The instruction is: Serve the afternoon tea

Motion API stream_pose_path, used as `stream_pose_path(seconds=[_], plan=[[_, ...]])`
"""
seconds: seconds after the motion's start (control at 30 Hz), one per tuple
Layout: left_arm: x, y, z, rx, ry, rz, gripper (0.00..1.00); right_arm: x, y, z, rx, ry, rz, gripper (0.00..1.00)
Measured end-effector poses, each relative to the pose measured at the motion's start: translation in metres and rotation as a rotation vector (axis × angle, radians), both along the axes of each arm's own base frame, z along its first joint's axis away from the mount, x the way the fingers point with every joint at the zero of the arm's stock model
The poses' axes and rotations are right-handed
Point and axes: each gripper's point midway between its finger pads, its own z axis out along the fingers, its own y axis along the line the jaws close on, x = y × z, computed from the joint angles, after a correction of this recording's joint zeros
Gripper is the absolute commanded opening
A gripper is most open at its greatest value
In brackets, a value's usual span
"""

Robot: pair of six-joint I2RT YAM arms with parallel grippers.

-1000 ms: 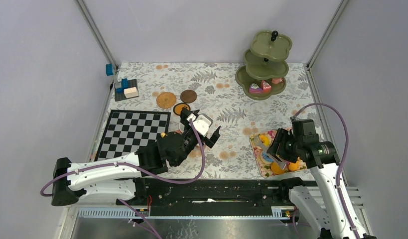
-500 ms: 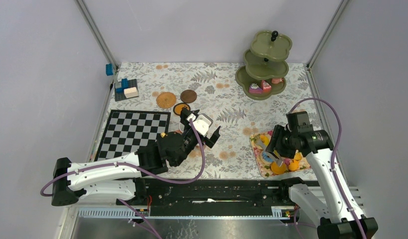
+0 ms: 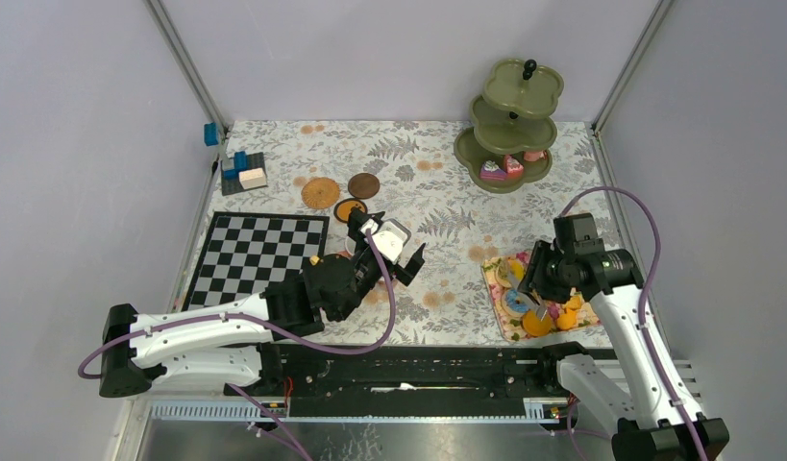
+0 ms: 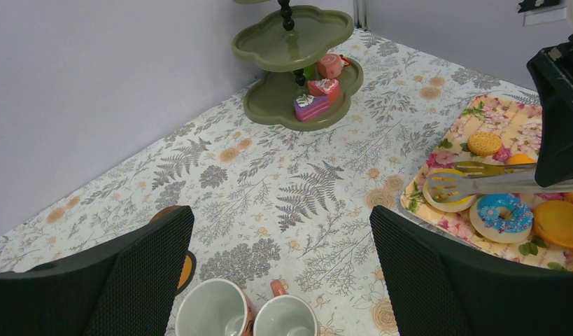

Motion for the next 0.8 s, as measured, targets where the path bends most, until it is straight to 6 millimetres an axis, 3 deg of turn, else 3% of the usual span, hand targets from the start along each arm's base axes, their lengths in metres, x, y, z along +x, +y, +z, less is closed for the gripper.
stream_pose_path(seconds=[0.47,0.6,0.8], plan=[[0.000,0.000,0.000,0.000,0.000,0.000,0.99,0.016,-0.002,0.031,0.006,-0.154,-0.028,0.35],[0.000,0.000,0.000,0.000,0.000,0.000,0.99,0.035,0.004,0.032,0.024,-0.180,-0.021,0.35],[0.000,0.000,0.000,0.000,0.000,0.000,0.99,0.089,0.024,0.027,0.067,-0.239,-0.001,0.36]])
